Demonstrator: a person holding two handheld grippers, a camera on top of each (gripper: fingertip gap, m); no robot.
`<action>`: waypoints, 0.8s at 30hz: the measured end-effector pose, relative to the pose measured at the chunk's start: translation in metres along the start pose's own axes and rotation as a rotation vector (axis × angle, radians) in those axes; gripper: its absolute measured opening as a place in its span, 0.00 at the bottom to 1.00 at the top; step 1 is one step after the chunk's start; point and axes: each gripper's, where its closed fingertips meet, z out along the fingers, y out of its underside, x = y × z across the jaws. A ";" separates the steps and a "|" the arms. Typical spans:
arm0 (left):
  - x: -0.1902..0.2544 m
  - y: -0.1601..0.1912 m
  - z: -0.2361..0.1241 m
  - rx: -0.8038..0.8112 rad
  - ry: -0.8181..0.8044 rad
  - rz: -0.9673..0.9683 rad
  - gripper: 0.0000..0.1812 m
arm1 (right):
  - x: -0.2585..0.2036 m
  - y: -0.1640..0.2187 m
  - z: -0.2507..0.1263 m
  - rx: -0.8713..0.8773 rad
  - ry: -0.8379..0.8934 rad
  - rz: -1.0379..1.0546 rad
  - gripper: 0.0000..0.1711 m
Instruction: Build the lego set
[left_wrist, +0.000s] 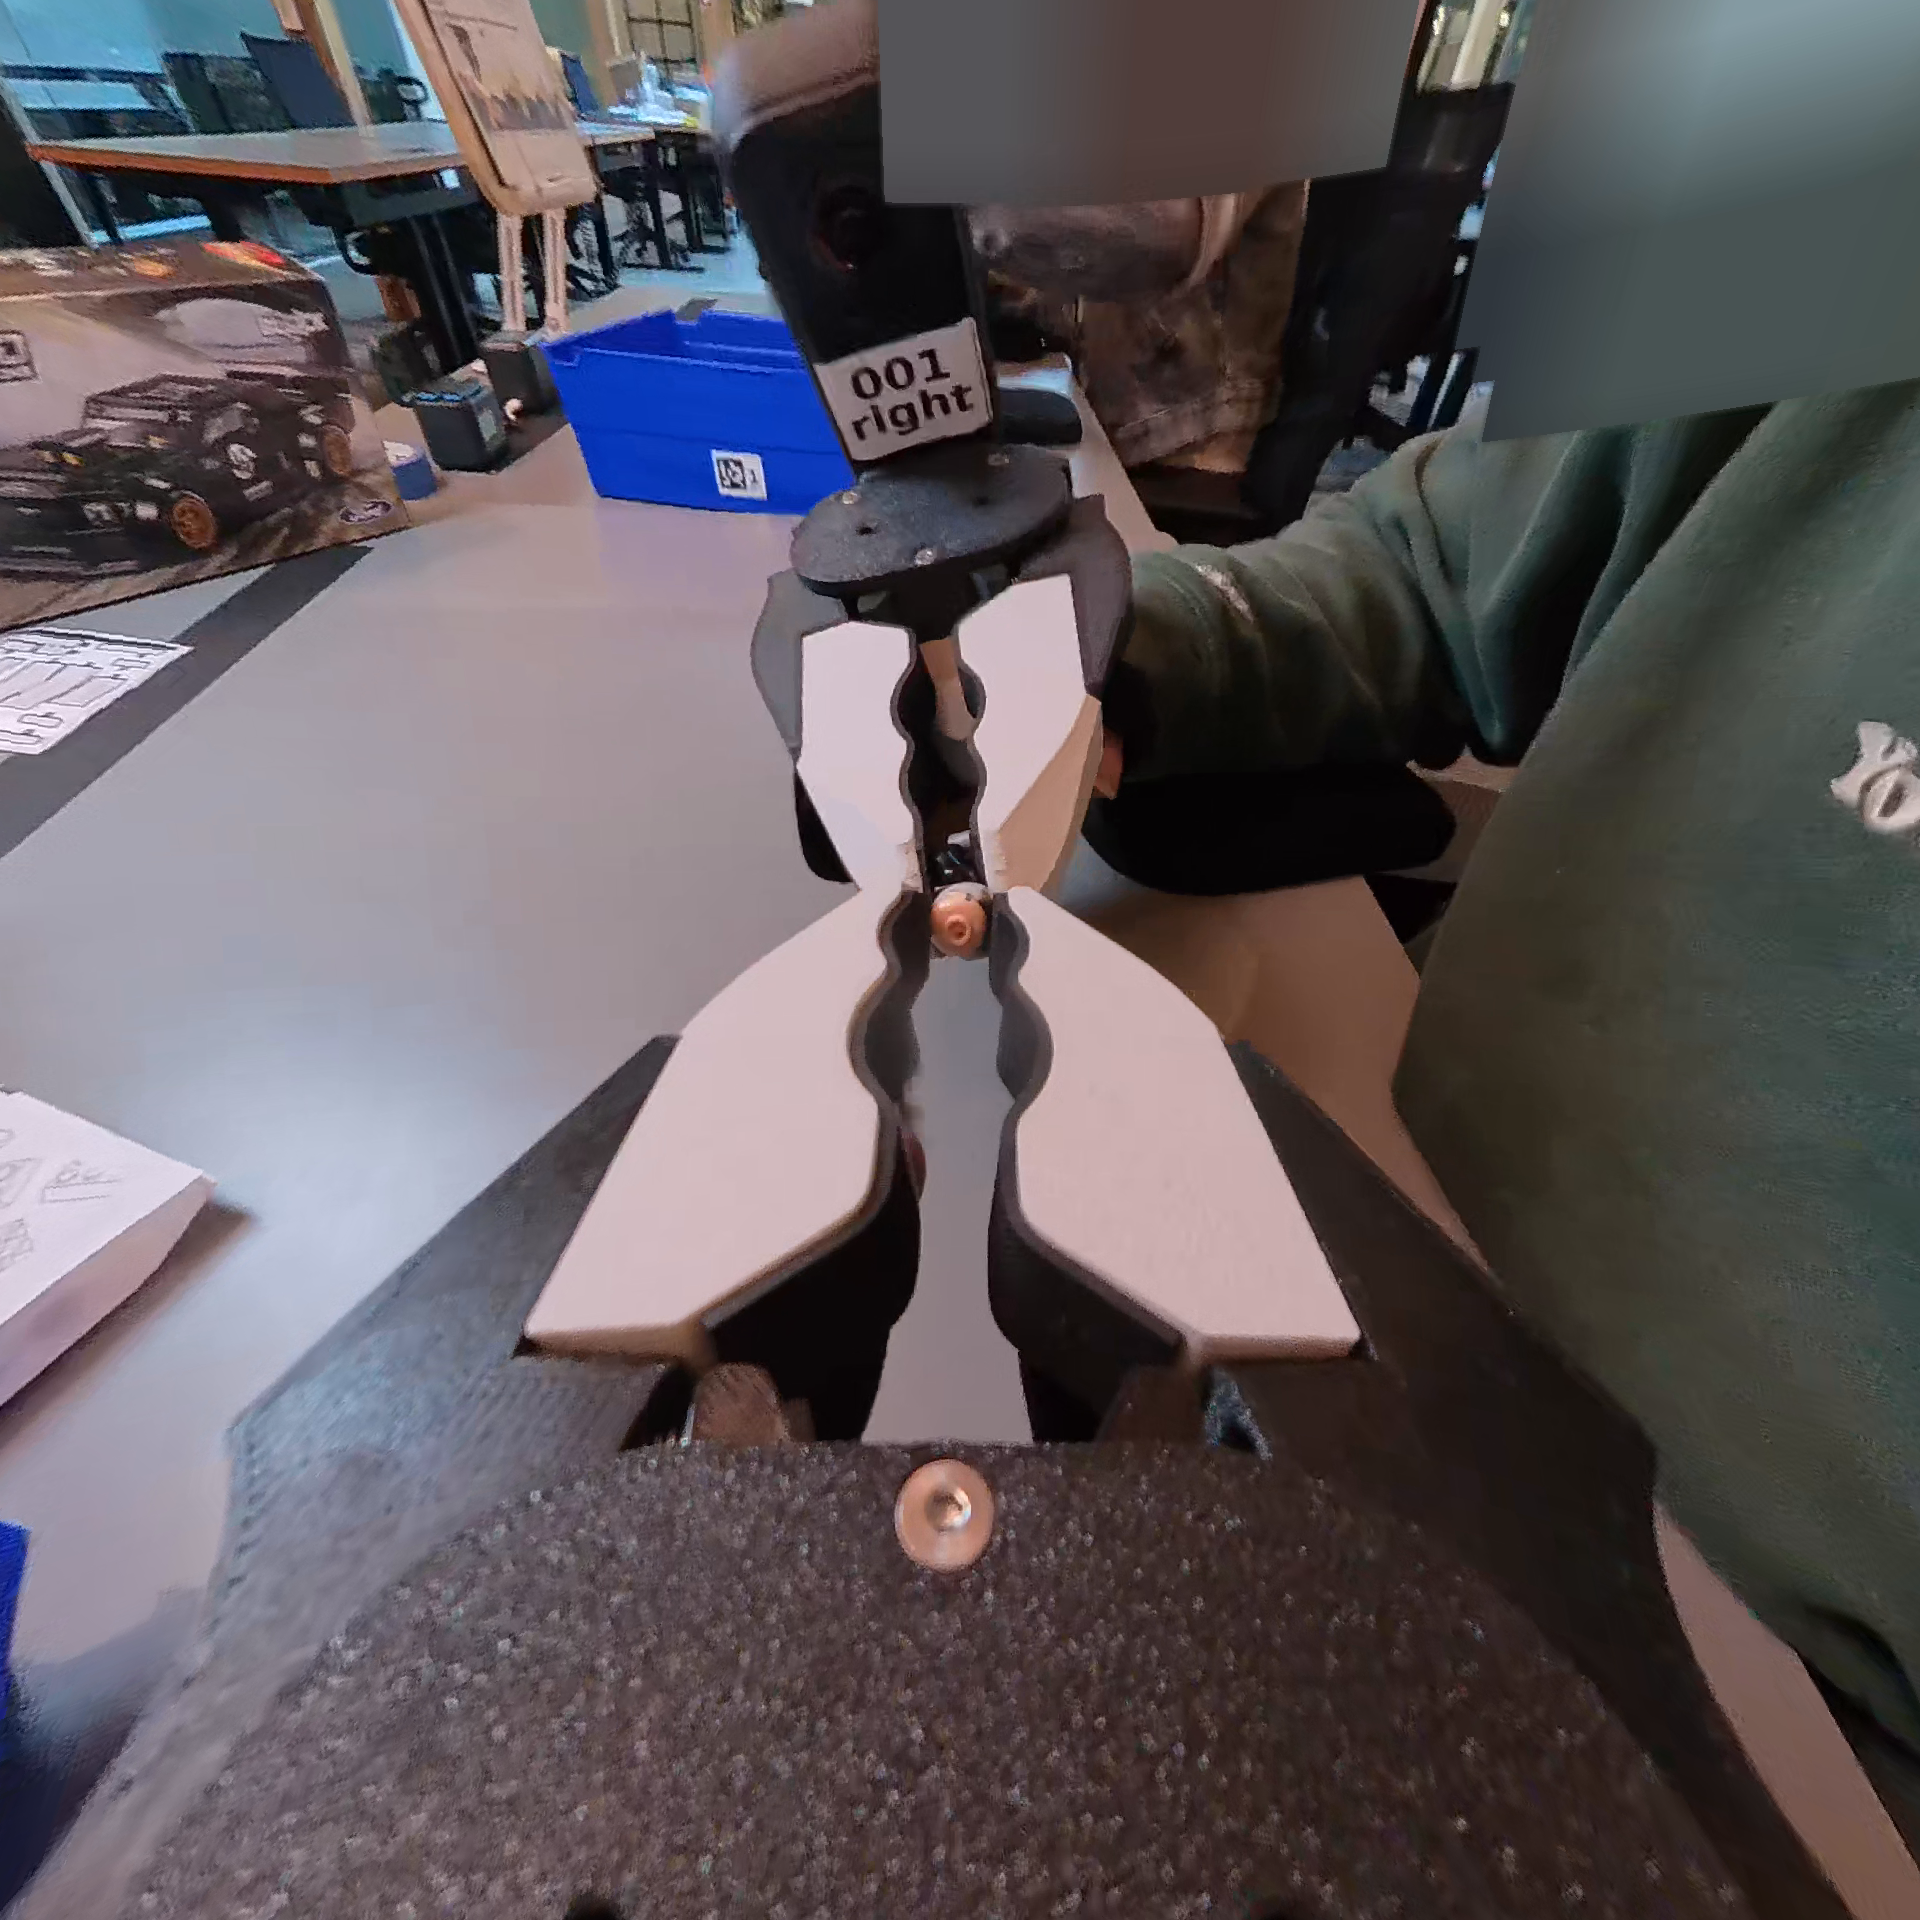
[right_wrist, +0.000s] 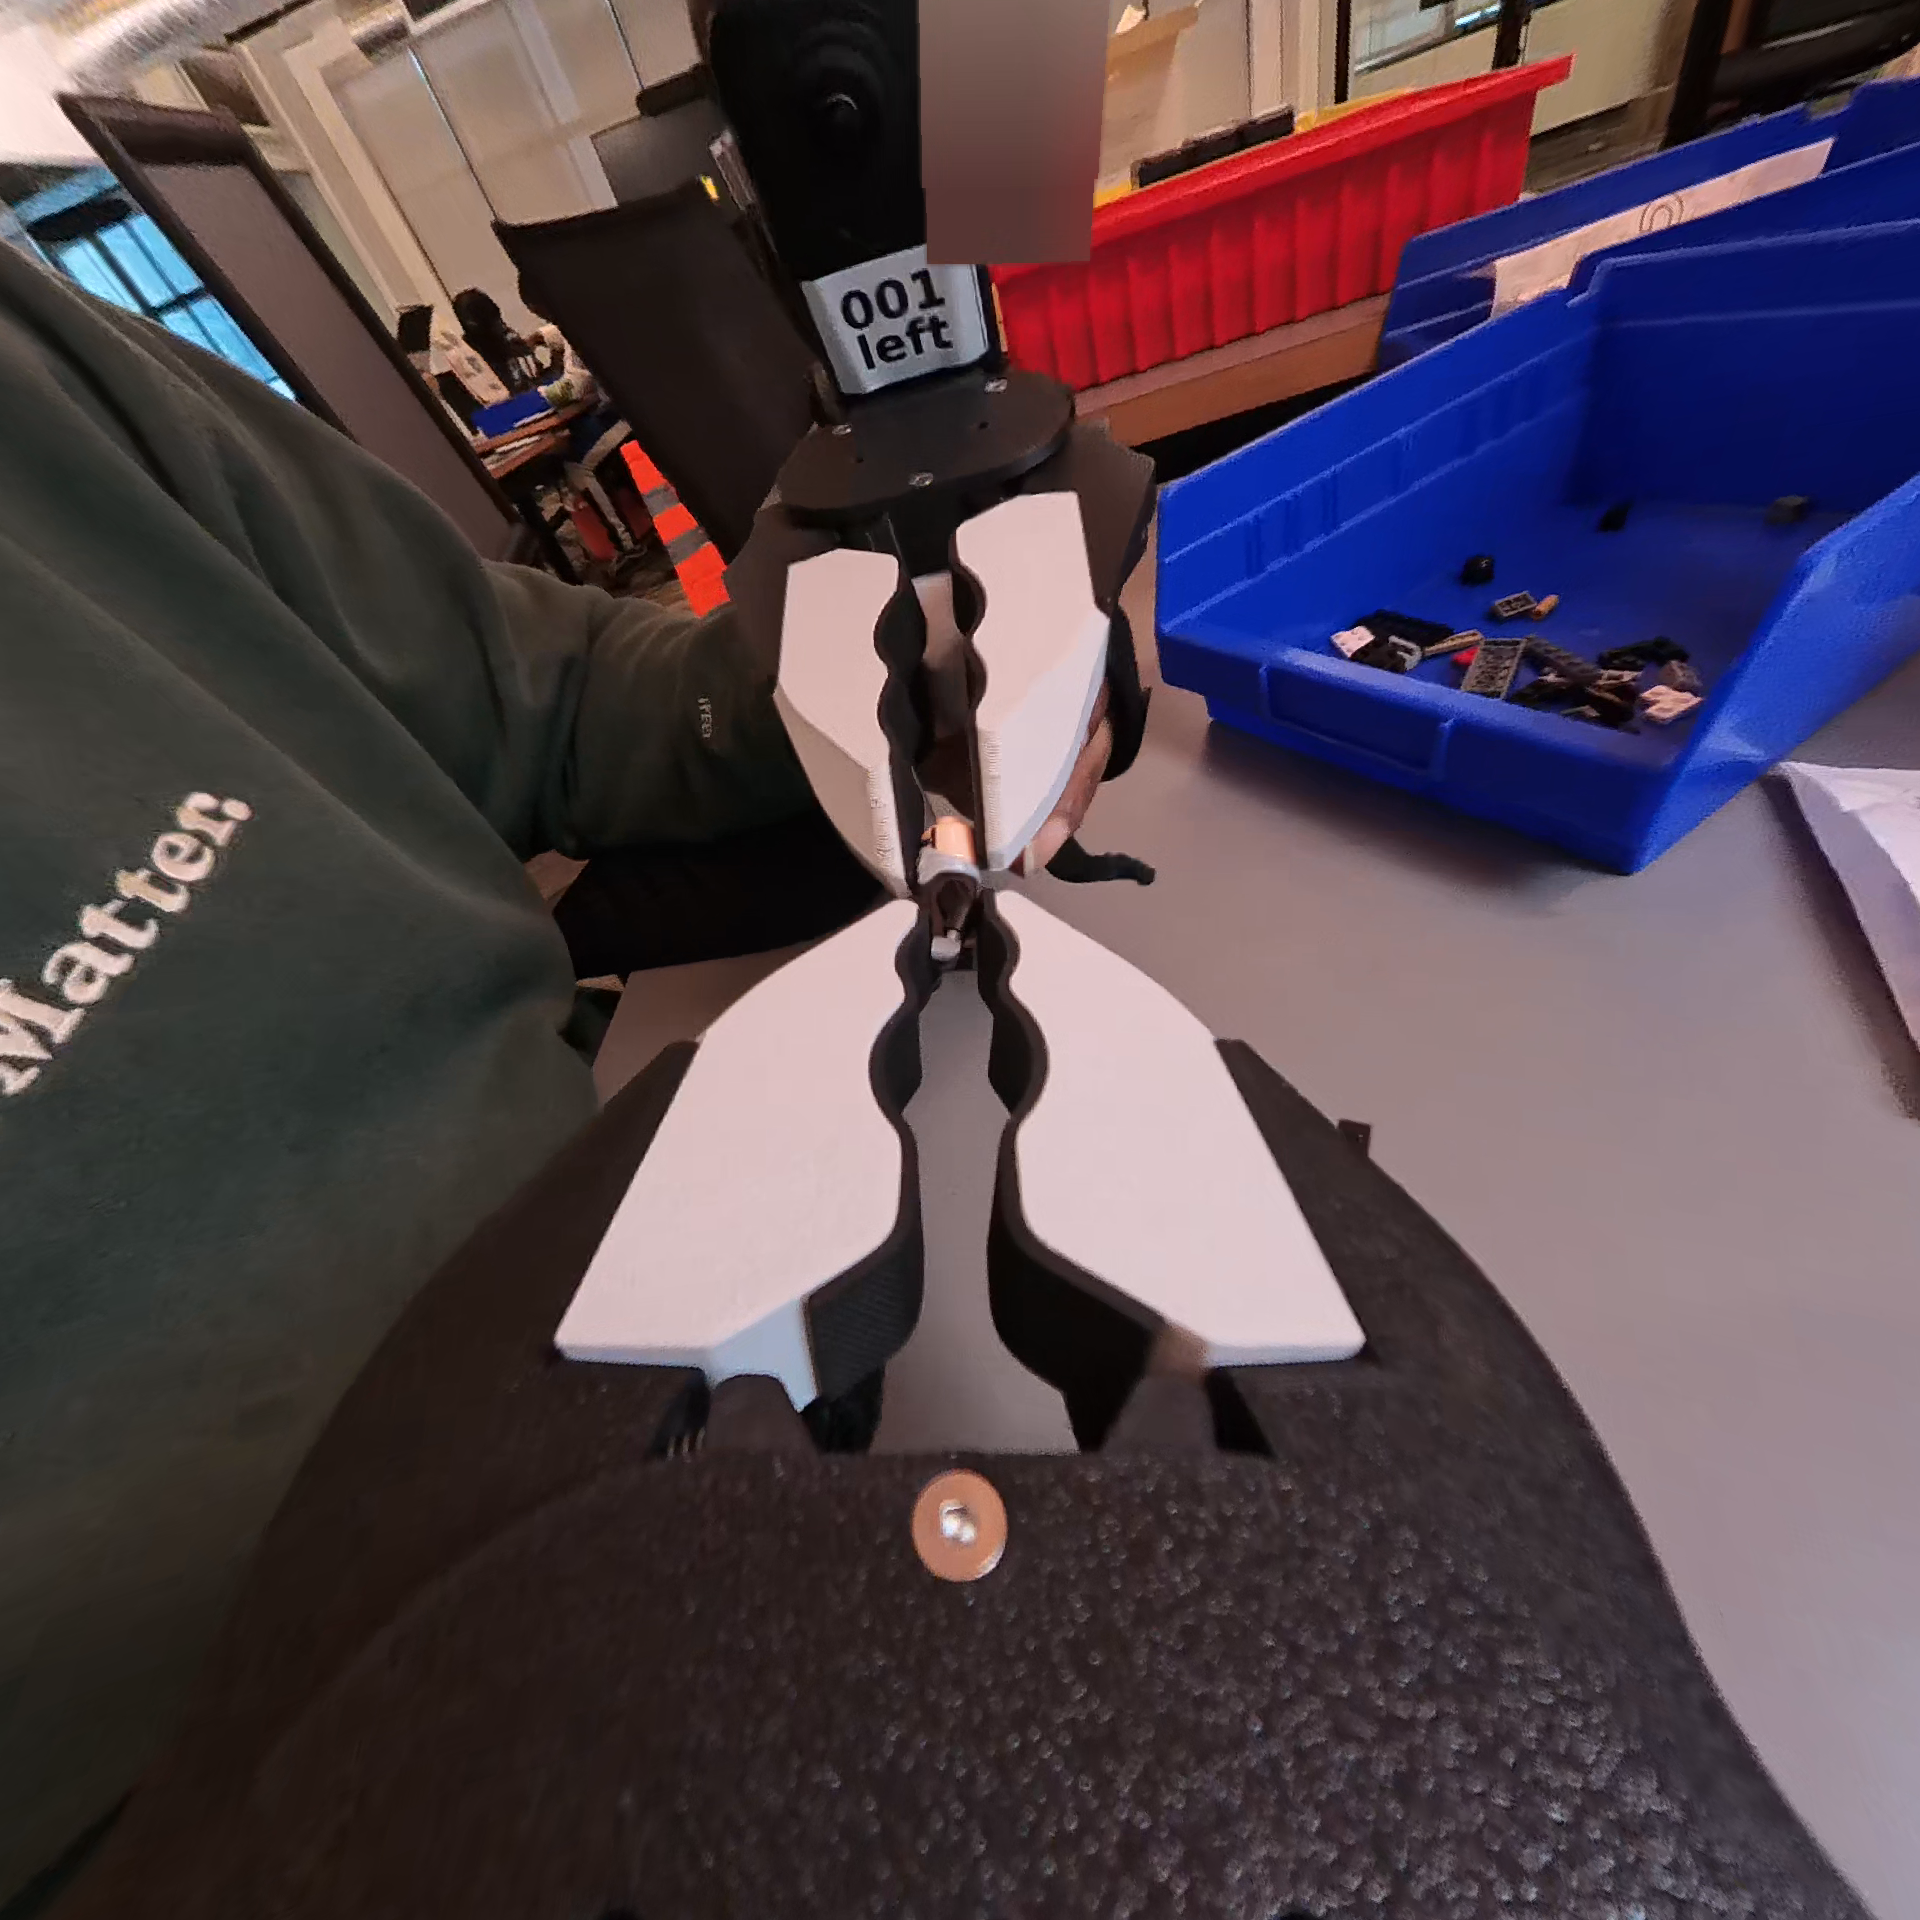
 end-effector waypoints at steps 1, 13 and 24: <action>0.000 -0.003 0.000 0.013 0.006 -0.021 0.06 | 0.000 -0.002 -0.001 0.003 -0.002 -0.002 0.05; -0.012 -0.027 -0.004 0.212 0.110 -0.387 0.05 | 0.014 -0.022 -0.015 -0.027 0.372 -0.503 0.04; -0.042 -0.004 -0.006 0.063 -0.139 -0.201 0.06 | 0.036 -0.017 -0.037 -0.011 0.397 -0.430 0.05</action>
